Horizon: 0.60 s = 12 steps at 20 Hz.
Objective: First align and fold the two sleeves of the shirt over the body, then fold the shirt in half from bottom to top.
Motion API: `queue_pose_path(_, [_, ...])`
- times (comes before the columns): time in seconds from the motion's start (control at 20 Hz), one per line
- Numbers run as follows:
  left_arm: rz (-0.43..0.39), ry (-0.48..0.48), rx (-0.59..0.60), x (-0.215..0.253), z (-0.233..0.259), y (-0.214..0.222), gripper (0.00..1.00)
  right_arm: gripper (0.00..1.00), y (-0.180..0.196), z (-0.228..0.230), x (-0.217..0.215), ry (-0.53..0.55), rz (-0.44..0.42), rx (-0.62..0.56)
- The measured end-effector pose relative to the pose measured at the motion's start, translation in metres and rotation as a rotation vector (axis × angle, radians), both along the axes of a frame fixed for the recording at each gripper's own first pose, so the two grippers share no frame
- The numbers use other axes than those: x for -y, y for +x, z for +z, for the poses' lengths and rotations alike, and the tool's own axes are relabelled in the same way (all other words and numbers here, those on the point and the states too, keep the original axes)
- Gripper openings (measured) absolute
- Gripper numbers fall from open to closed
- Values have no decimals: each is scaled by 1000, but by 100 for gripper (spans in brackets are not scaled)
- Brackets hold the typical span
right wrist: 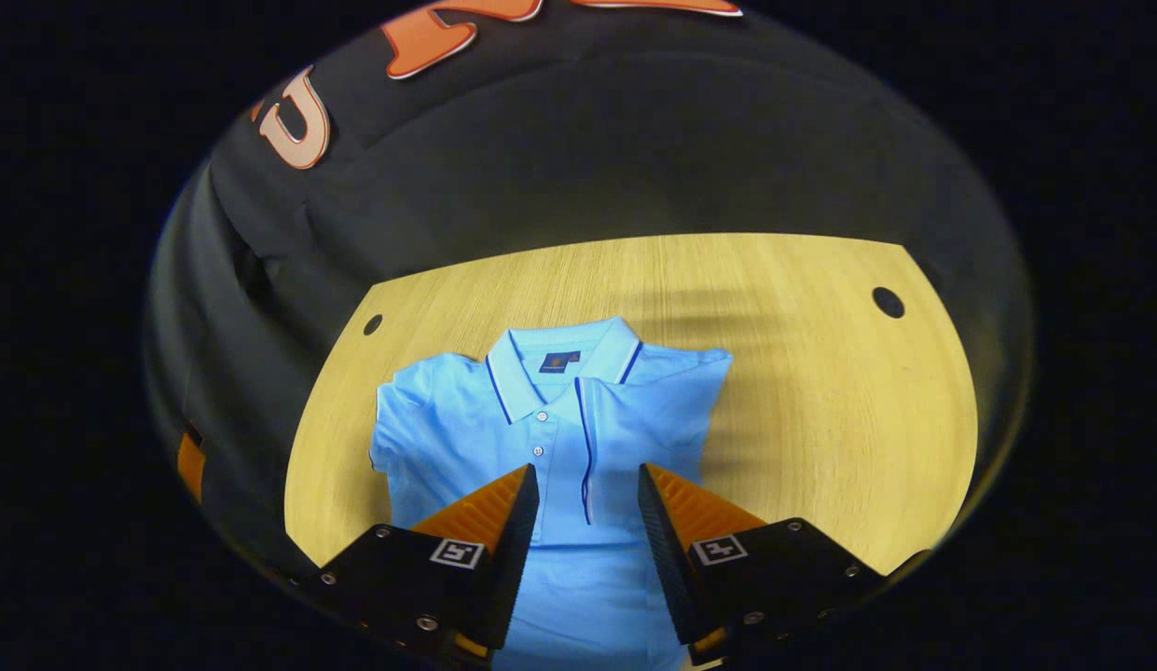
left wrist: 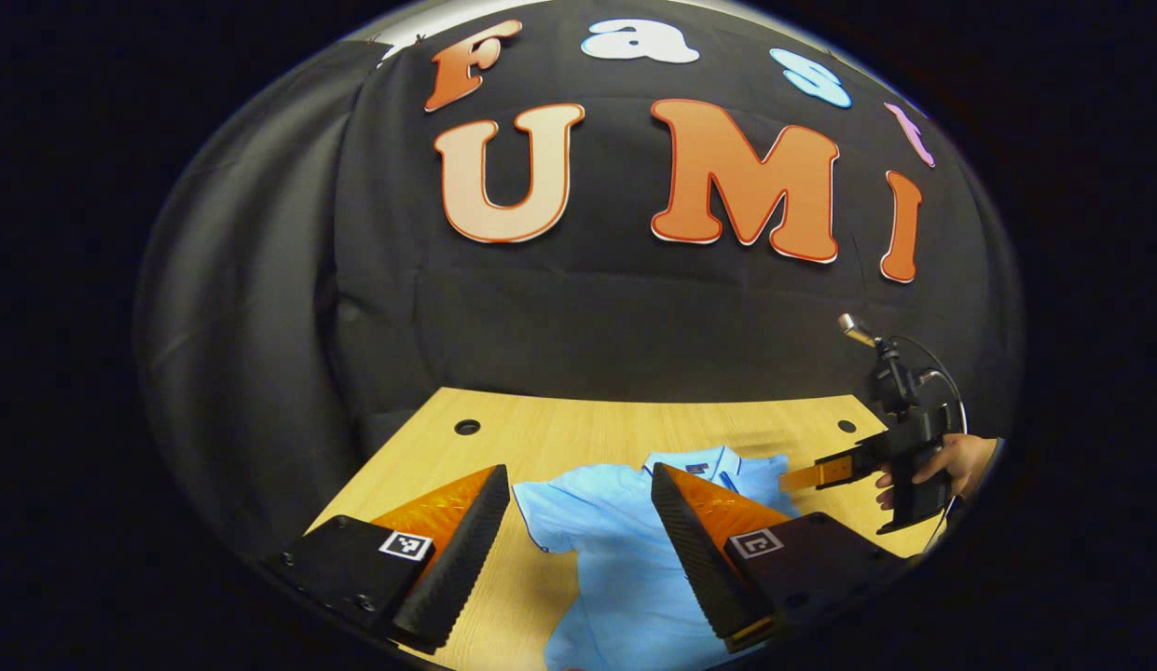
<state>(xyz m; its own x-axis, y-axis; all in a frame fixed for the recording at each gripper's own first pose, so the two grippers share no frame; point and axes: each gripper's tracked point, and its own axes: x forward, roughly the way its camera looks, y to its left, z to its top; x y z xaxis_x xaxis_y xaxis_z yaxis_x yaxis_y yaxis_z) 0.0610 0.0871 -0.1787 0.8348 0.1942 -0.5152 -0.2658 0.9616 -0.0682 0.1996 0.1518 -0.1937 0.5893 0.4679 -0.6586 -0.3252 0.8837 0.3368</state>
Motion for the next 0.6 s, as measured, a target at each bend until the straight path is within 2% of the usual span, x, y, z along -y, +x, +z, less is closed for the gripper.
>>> queue_pose_path(0.15, [-44,-75,-61,-11,-27,11,100,77,-20,7,15,1,-64,13])
queue_pose_path(0.2, [-56,-114,-83,-14,-36,17,100,83,-26,10,20,3,-83,27])
queue_pose_path(0.3, [-80,-167,-136,-20,-55,24,98,92,-36,23,31,8,-128,97])
queue_pose_path(0.4, [-104,-190,-176,-26,-73,32,96,96,-47,29,45,-16,-184,149])
queue_pose_path(0.6, [-162,-249,-312,-31,-123,41,99,98,-71,34,65,-43,-290,183])
